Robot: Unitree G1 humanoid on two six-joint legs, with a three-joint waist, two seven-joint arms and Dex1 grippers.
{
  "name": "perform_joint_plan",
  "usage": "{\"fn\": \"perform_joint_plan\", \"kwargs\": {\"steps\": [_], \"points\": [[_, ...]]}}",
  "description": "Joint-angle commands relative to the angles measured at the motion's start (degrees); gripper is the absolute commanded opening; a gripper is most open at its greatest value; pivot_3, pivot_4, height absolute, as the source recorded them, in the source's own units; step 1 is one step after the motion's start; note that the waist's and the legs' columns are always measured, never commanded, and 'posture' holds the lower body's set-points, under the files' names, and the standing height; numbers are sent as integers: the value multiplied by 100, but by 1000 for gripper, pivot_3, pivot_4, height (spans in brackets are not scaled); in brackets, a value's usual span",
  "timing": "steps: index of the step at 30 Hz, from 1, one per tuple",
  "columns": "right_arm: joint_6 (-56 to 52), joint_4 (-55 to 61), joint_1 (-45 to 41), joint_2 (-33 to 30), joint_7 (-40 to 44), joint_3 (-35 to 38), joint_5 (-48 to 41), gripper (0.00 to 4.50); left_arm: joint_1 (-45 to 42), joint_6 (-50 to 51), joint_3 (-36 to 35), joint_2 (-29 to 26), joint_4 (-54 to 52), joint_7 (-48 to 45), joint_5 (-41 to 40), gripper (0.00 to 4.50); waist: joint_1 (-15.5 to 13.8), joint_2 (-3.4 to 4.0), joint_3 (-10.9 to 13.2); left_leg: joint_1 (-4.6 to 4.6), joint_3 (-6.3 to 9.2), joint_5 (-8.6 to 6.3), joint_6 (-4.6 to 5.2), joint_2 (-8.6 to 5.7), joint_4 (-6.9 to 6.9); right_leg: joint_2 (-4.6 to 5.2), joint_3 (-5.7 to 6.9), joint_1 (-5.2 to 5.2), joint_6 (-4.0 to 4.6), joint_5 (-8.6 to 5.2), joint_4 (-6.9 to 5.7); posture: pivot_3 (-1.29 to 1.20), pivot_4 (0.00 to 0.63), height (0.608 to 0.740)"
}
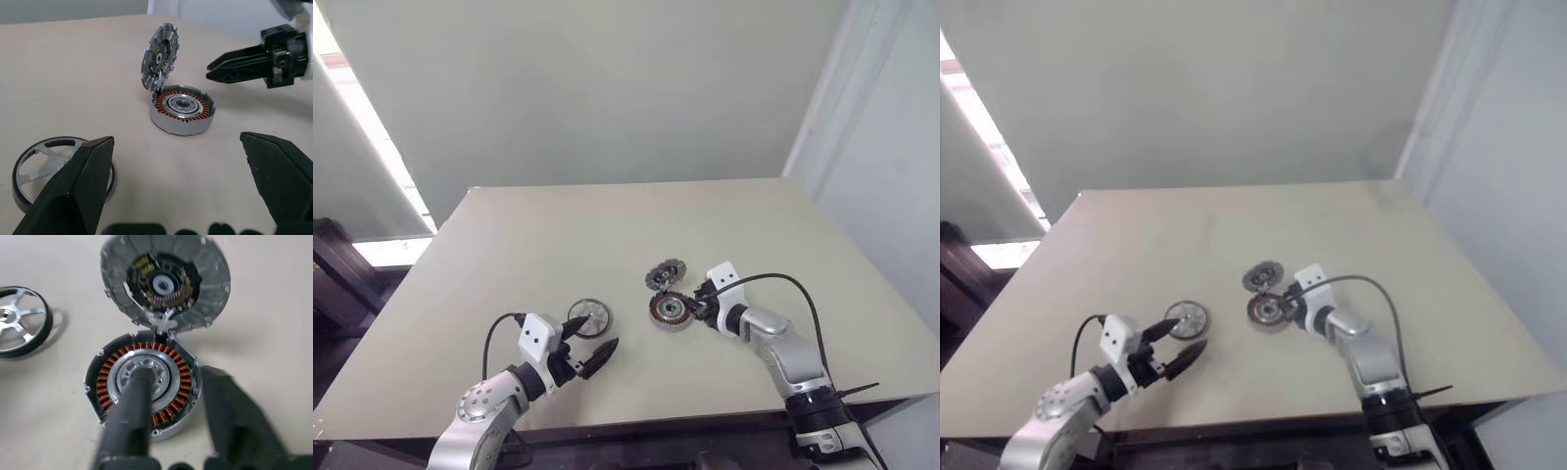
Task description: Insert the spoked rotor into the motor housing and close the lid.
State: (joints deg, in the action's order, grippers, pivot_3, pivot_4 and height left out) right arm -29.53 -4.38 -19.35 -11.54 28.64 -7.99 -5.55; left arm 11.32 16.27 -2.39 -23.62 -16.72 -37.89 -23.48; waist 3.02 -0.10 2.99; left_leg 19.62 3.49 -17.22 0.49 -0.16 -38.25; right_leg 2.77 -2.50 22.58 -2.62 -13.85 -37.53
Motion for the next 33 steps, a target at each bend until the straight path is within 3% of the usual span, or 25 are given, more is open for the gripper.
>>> {"fn": "perform_joint_plan", "kwargs": {"steps": [1, 5, 10, 19, 33], "points": [[310, 335, 14, -188, 240, -131, 14, 3089, -57, -110, -164, -44, -190, -25, -87, 4500, -1, 0, 0, 0, -1, 0, 0, 0, 0, 0, 0, 0, 0, 0, 0, 0, 0, 740], [517, 388, 18, -483, 444, -314, 146, 4470, -33, -101, -223, -103, -186, -82, -84, 4500, -21, -1, 0, 0, -2, 0, 0, -2, -1, 1, 0, -3, 0, 0, 4, 0, 0, 740], [618, 400, -26, -832, 717, -517, 295, 4470, -18, -106, -250, -145, -165, -115, -80, 4500, -21, -1, 0, 0, -2, 0, 0, -1, -1, 1, 1, -2, 3, -2, 4, 0, 0, 740], [1935, 276, -417, -1860, 1828, -1846, 1482, 4470, -1, 6, -124, -347, -178, -243, 2, 4500, -17, -4, 2, 0, -4, 0, 0, 1, -1, 0, 2, -3, 4, -3, 6, 0, 0, 740], [2746, -1301, -1387, -1405, 2033, -2606, 2485, 4470, -120, 11, -11, -272, -216, -190, 28, 4500, -30, -11, 1, 0, 5, 0, -1, -3, -4, 4, 7, -6, 14, 10, 8, 0, 0, 740]]}}
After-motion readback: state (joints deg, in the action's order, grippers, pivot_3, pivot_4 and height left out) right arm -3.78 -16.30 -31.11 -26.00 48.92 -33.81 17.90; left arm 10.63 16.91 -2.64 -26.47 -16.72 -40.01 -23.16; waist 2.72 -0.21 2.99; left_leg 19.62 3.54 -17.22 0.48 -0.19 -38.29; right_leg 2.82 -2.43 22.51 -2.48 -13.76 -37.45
